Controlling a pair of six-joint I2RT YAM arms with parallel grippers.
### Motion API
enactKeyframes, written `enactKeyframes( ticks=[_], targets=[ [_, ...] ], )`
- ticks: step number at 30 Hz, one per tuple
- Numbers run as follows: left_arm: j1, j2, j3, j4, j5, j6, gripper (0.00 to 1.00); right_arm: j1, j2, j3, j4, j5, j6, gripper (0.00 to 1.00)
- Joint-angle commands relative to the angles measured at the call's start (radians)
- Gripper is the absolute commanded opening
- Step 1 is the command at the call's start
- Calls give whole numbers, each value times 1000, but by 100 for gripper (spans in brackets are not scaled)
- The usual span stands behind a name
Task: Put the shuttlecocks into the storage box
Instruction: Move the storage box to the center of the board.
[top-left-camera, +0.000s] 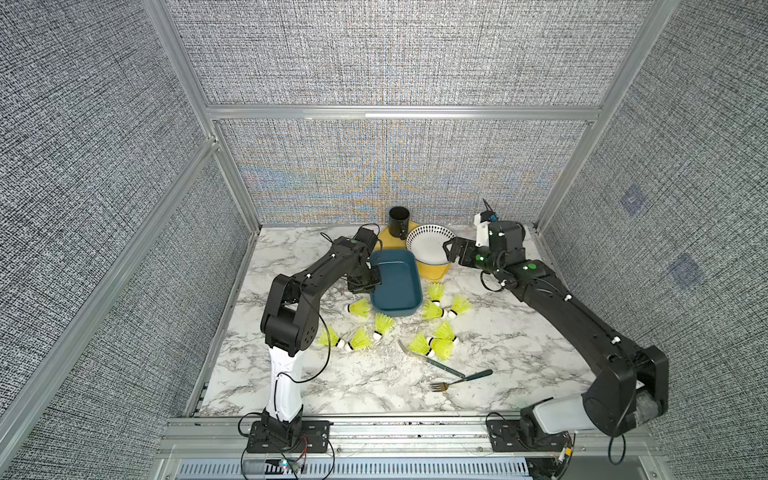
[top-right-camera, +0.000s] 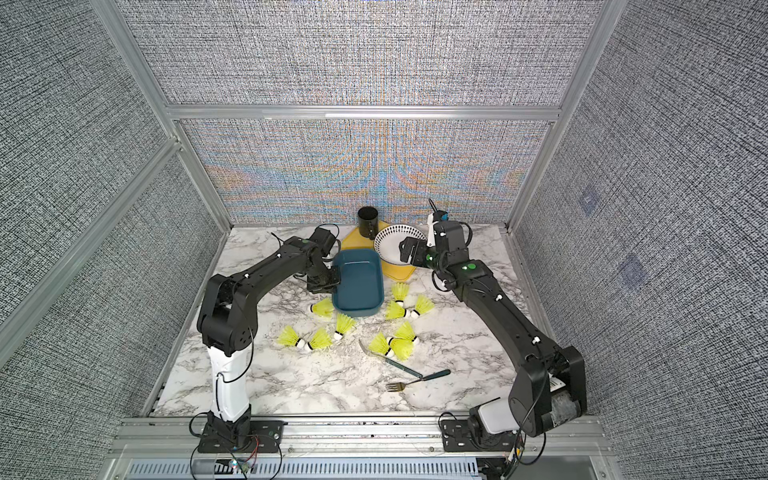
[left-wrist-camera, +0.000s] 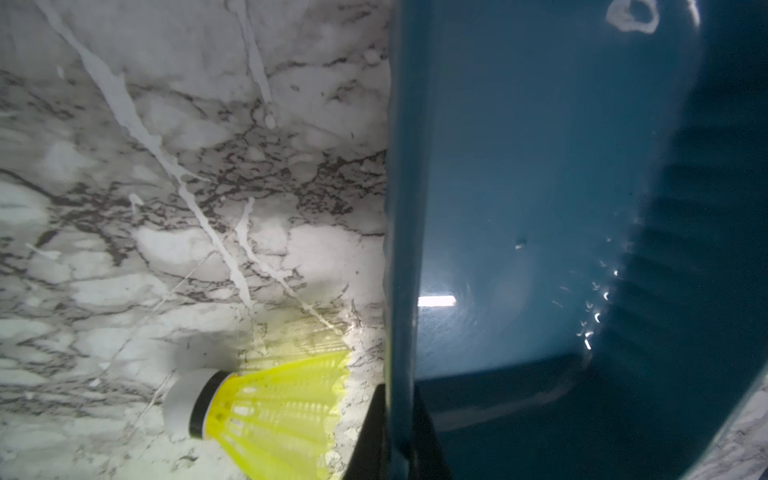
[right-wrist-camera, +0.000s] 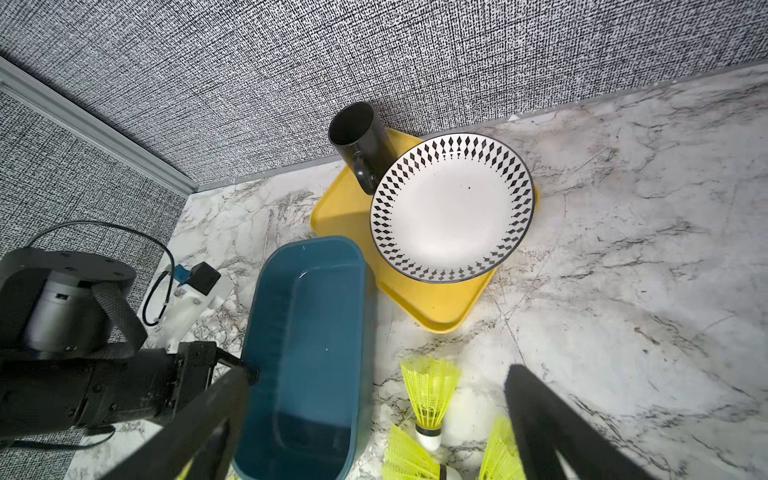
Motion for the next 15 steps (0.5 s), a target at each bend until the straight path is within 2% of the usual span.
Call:
enactKeyframes(
  ticks=[1,11,13,15],
  targets=[
    [-2,-32,-30,-15,-6,23,2,2,-8,-6,-11,11,-12,98],
    [-14,-41,-49,-11,-23,29,3,11,7,-6,-14,12,-15,98],
    [-17,-50,-50,-15,-38,28,18,15,10,-2,-23,17,-17,98],
    [-16,-61,-47,-15,-49,28,37,19,12,-2,-27,19,-20,98]
  ],
)
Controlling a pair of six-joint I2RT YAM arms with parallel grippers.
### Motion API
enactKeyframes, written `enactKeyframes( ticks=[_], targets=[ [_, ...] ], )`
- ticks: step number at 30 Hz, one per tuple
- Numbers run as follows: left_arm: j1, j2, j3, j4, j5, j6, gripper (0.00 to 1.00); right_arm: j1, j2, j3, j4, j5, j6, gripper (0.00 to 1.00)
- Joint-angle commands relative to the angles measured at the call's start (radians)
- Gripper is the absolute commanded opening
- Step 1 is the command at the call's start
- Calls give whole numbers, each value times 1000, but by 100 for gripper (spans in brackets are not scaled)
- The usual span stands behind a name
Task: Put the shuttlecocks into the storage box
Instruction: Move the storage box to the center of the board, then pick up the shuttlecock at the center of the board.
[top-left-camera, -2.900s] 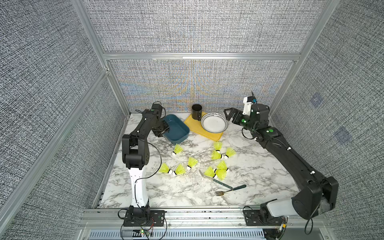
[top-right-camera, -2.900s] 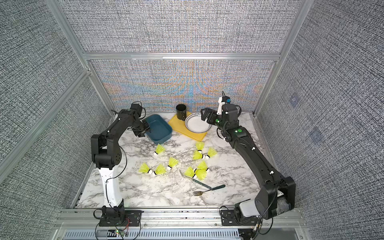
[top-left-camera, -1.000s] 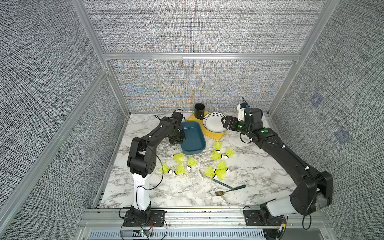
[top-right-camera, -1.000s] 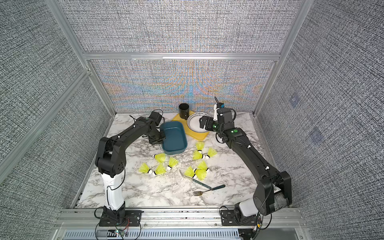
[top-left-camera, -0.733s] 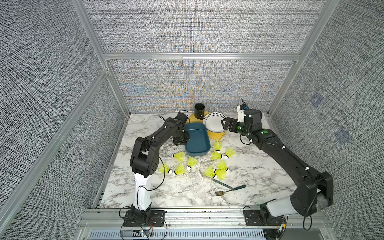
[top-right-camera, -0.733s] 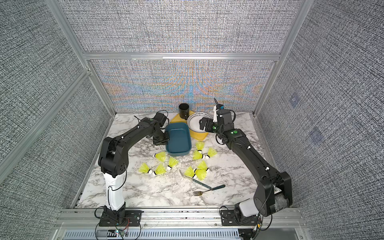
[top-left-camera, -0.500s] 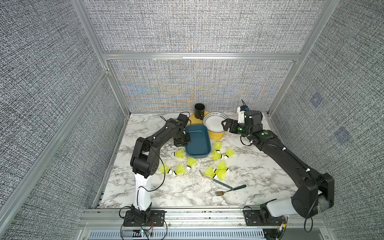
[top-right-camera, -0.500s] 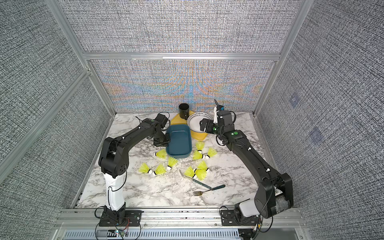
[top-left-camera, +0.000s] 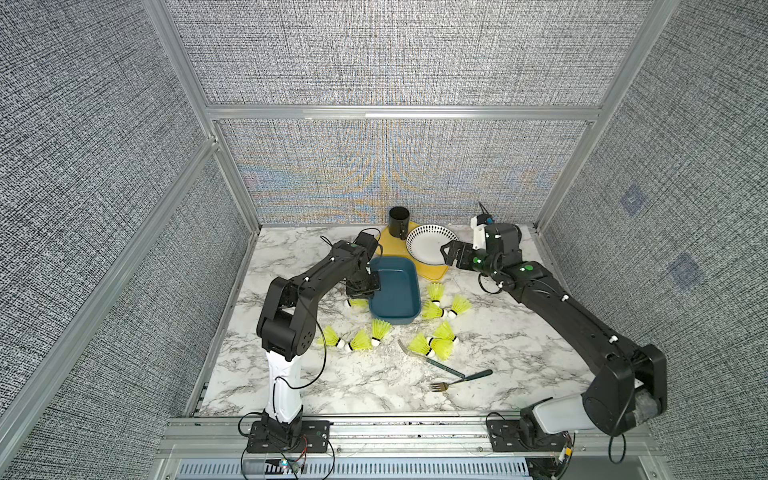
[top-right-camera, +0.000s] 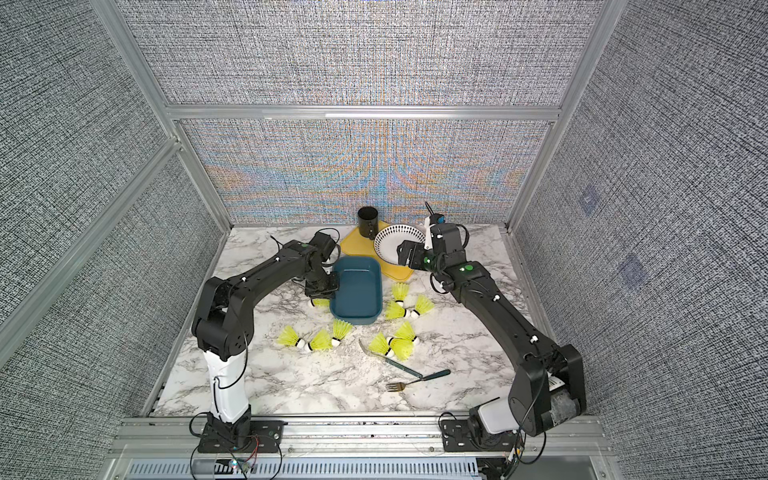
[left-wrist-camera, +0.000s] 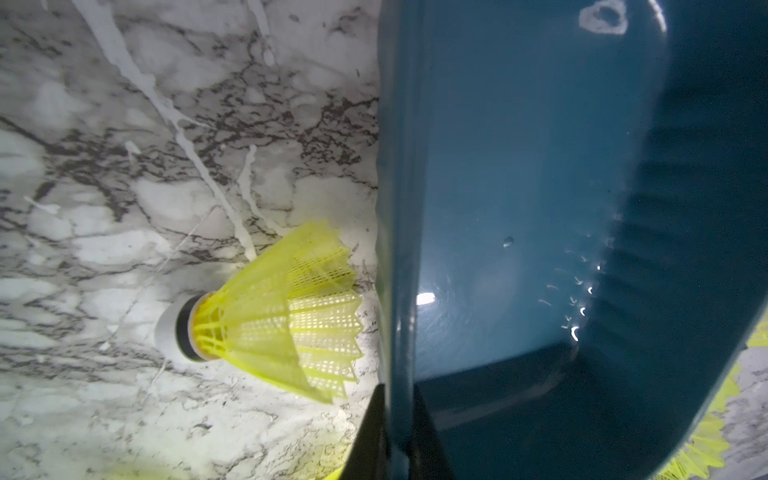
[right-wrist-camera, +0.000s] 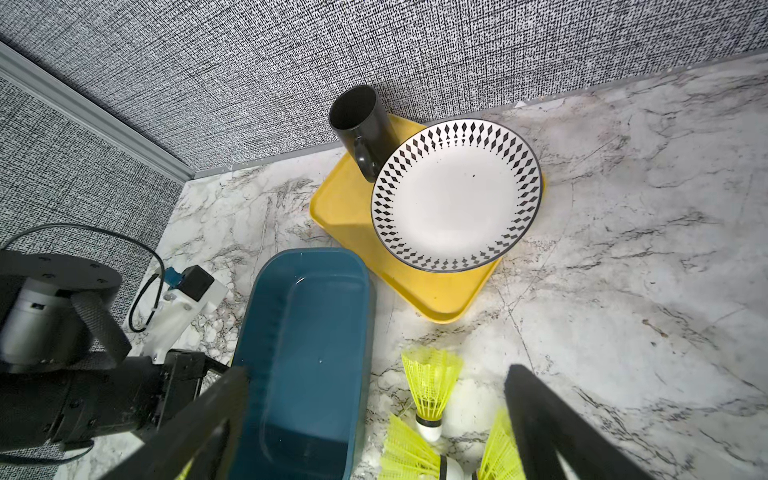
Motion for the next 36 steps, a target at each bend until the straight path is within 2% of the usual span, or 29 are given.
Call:
enactKeyframes(
  ticks=[1,4,11,19,27,30,36],
  targets=[
    [-1,-19,9,-10,-41,4,44,6,-1,7,-21,15,-13,98],
    [-2,-52,23,-23,-61,-3,50,13,-5,1,-29,16,-23,98],
    [-2,-139,-1,-44,-91,-36,51,48,-31,-30,-53,35,-55,97],
    [-1,-275,-121,-96,-111,-102,47,134,-53,-54,-83,43,-116,94],
    [8,-450,-289,-209,-198,-185,41,277,-75,-100,-100,18,-172,92],
    [43,-455,-312,-301,-238,-136,38,311,-79,-133,-89,-8,-158,91],
    [81,-361,-308,-436,-275,-45,38,330,-82,-167,-56,-52,-135,90]
  ],
)
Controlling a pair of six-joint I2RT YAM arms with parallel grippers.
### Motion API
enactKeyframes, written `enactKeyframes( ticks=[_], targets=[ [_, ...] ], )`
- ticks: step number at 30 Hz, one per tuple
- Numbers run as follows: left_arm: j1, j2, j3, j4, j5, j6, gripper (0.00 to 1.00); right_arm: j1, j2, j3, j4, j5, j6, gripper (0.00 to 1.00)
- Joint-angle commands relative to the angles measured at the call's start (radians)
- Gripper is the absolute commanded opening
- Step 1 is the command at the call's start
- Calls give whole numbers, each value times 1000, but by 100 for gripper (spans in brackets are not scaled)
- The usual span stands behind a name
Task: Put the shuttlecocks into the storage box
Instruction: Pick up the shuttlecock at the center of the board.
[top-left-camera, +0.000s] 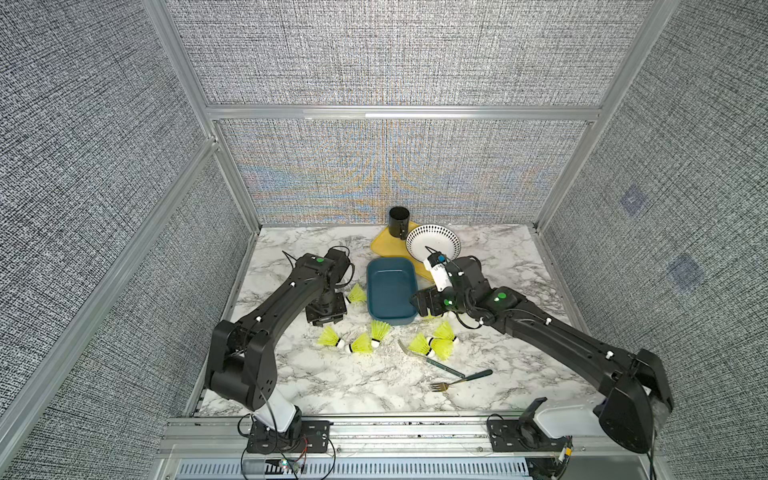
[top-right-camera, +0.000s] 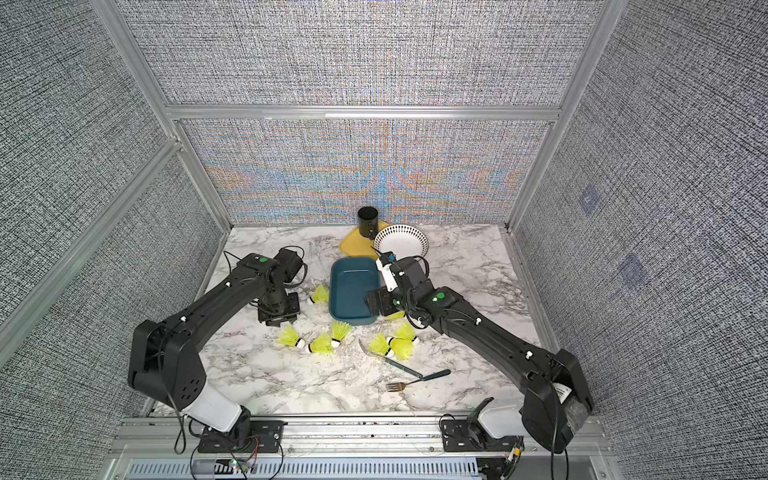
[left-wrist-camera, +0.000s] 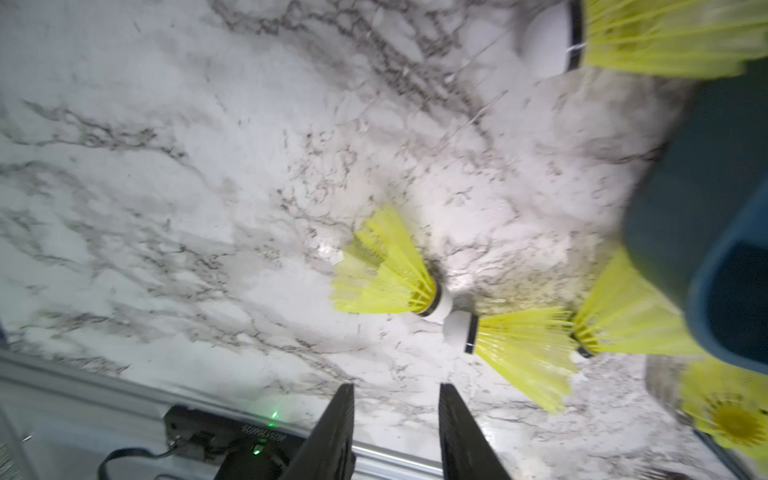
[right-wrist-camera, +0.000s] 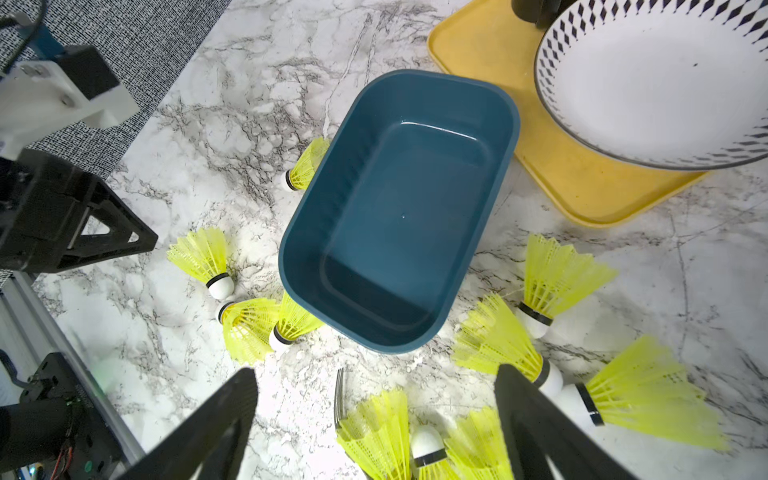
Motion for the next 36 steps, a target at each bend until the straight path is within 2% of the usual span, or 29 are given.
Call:
enactKeyframes(
  ticks=[1,5,9,17,23,31,33,36],
  targets=[
    [20,17,-1,-89,-33,72,38,4,1,-3,29,-54,5,90],
    [90,21,-15,-49,56,145,39,4,32,9,39,-192,-29,89],
    [141,39,-6,-32,101,201,40,1,32,-32,109,-305,12,89],
    [158,148,35,-24,171,309,40,-12,101,-42,176,-539,79,90],
    [175,177,39,-23,187,345,40,-10,160,-24,179,-610,122,90],
    [186,227,41,-9,189,390,39,-10,166,-36,193,-595,146,90],
    [190,239,49,-2,194,397,37,-11,166,-33,187,-589,143,90],
    [191,251,51,2,213,403,28,-11,166,-30,179,-582,141,90]
  ],
)
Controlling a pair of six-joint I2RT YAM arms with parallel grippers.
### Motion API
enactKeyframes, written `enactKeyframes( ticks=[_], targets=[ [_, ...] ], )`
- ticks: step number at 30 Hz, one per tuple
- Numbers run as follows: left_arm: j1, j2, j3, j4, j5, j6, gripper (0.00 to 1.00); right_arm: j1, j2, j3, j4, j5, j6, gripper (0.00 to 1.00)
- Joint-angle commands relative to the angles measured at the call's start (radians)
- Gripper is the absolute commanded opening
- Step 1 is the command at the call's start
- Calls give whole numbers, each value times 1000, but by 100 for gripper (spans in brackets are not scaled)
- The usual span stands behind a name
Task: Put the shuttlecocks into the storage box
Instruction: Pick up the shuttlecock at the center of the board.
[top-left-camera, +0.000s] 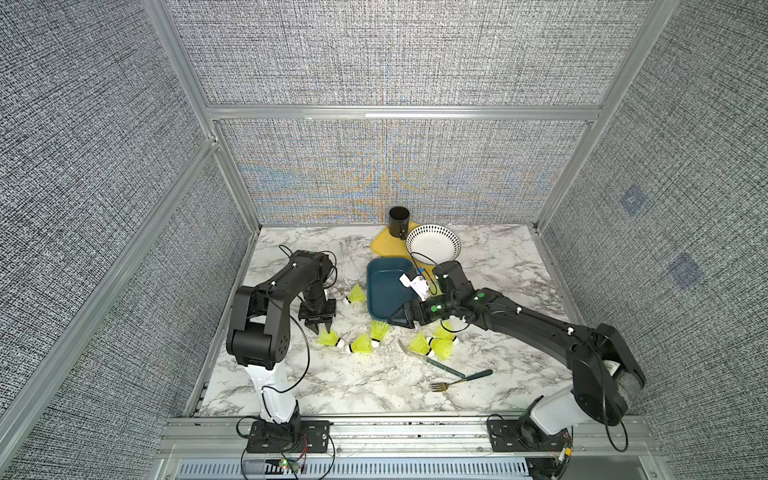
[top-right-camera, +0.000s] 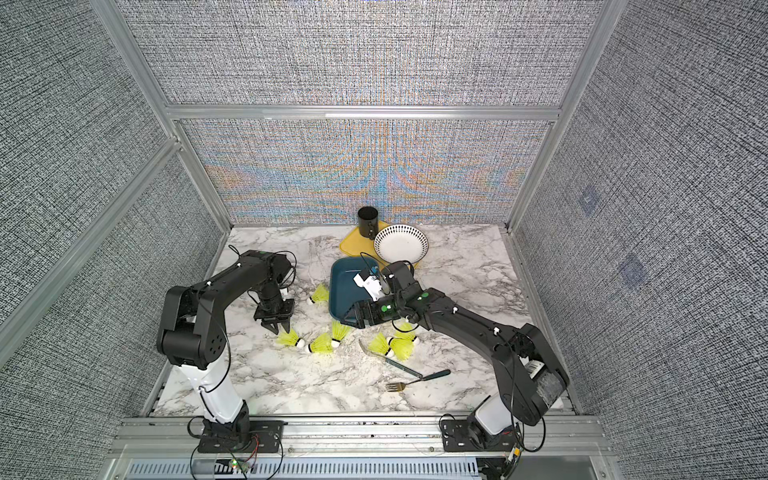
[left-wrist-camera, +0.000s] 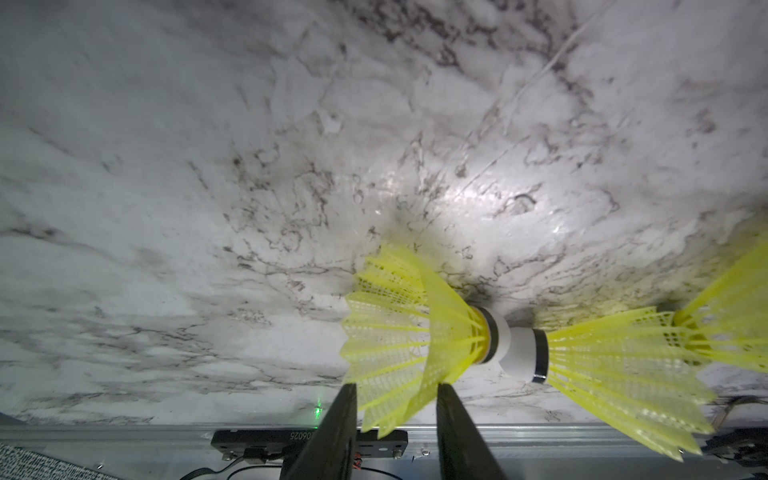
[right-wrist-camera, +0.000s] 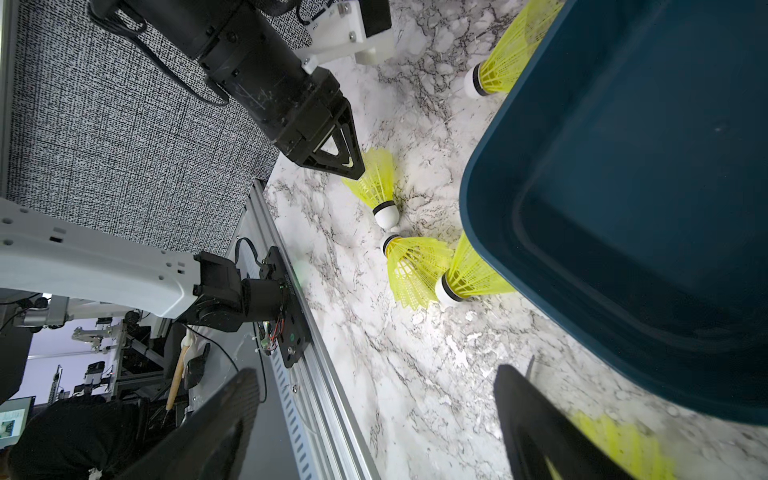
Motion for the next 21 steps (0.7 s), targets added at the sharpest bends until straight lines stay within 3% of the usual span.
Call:
enactKeyframes(
  ticks=[1,3,6,15,21],
  targets=[
    [1,8,1,7,27,25,25,0,-1,6,-2,9,-4,90],
    [2,5,-10,7,33,26,19,0,-1,5,-3,13,-4,90],
    [3,-12,-27,7,49,17,2,0,0,5,-1,18,-2,89],
    [3,-166,-59,9,47,-118,2,1,11,18,0,39,-8,89],
    [5,-297,-62,22,66,-288,2,-1,12,43,-19,68,-25,89]
  ],
)
